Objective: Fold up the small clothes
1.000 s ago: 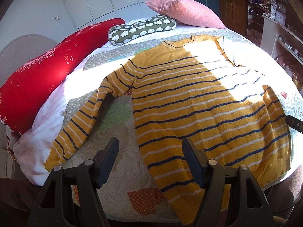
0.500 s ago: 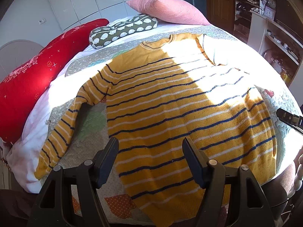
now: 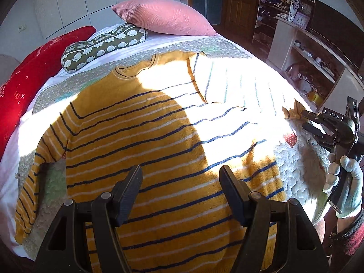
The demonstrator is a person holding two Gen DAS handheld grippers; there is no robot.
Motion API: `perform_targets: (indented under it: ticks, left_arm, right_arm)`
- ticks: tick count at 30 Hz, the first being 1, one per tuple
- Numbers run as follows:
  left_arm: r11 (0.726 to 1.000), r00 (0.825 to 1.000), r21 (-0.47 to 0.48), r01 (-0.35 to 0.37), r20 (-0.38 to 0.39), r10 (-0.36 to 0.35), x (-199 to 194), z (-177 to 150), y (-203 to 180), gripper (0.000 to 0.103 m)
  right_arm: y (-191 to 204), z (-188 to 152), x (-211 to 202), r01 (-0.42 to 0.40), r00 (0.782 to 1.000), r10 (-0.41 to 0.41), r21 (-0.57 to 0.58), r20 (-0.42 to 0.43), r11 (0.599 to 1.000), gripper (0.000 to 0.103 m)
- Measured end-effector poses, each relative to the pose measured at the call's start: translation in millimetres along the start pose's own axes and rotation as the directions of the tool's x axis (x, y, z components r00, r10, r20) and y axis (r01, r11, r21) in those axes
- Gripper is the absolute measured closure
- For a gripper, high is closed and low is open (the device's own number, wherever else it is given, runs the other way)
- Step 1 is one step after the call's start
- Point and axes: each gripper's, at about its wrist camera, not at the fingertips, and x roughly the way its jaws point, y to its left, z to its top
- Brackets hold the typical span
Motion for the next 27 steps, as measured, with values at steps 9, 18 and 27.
perform_targets:
  ticks: [9,18,27]
  left_arm:
    - [0.995,0.998,-0.086,0.05,-0.025,-0.053,24,-1,12,0.034]
    - [0.974,1.0,-0.223,-0.027,0.008,0.03,18,-2,89,0.034]
    - [0.924,0.993,-0.375,-0.077,0.055,0.105,-14,-26,183,0.034]
  right_arm:
    - [3,28,27,-0.013,0.997,0.009,0.046,0.081,0.999,0.095]
    - [81,30,6,-0.024,0.993,0.049,-0.217,0.109,0.976,0.097]
    - [252,-49,75,-0.189,0.982,0.17,-0.503,-0.083,0.844,0.097]
